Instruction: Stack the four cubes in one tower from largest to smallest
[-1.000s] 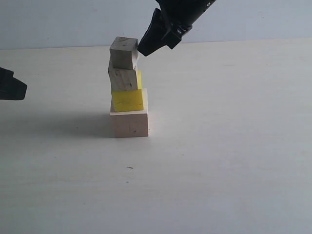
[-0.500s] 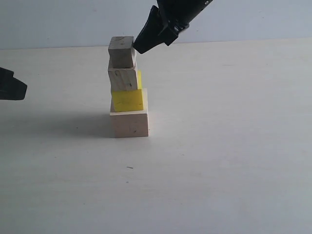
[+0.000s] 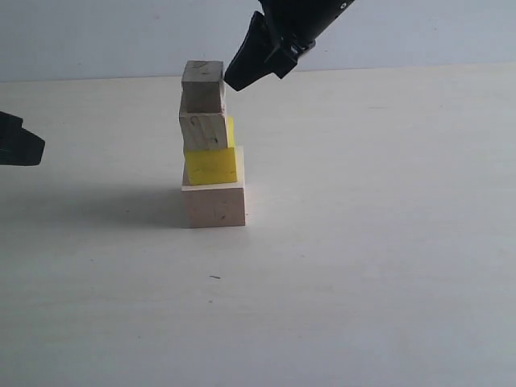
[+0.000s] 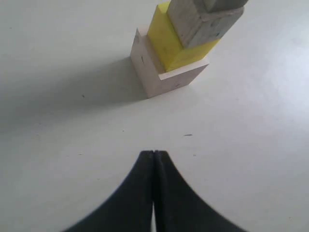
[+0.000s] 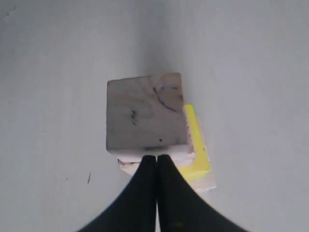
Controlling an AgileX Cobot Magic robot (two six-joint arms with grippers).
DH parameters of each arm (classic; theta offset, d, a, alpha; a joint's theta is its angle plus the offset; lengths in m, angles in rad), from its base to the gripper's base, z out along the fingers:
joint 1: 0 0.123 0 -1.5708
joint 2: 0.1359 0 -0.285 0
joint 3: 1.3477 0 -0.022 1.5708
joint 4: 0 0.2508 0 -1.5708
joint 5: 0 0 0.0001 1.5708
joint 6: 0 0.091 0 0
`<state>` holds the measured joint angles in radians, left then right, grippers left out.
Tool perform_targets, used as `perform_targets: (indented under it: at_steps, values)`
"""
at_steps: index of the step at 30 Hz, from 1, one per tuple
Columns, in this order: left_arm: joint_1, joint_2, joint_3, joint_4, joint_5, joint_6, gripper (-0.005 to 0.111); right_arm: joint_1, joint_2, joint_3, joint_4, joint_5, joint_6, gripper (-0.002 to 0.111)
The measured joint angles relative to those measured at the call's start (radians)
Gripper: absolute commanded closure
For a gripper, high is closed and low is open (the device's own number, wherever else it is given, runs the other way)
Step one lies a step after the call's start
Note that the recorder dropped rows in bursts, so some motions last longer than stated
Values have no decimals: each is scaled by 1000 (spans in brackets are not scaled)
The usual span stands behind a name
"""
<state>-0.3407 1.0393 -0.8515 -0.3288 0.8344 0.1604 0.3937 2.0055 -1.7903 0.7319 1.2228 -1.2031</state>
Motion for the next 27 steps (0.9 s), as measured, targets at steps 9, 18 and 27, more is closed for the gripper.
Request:
perform_targets:
  at_steps: [9, 18, 27]
  values:
    - [0, 0, 0, 0, 0, 0, 107, 0, 5, 0, 4, -25, 0, 108]
    - [0, 0, 0, 0, 0, 0, 107, 0, 33, 0, 20, -31, 0, 108]
    - [0, 0, 0, 0, 0, 0, 107, 0, 33, 0, 18, -40, 2, 108]
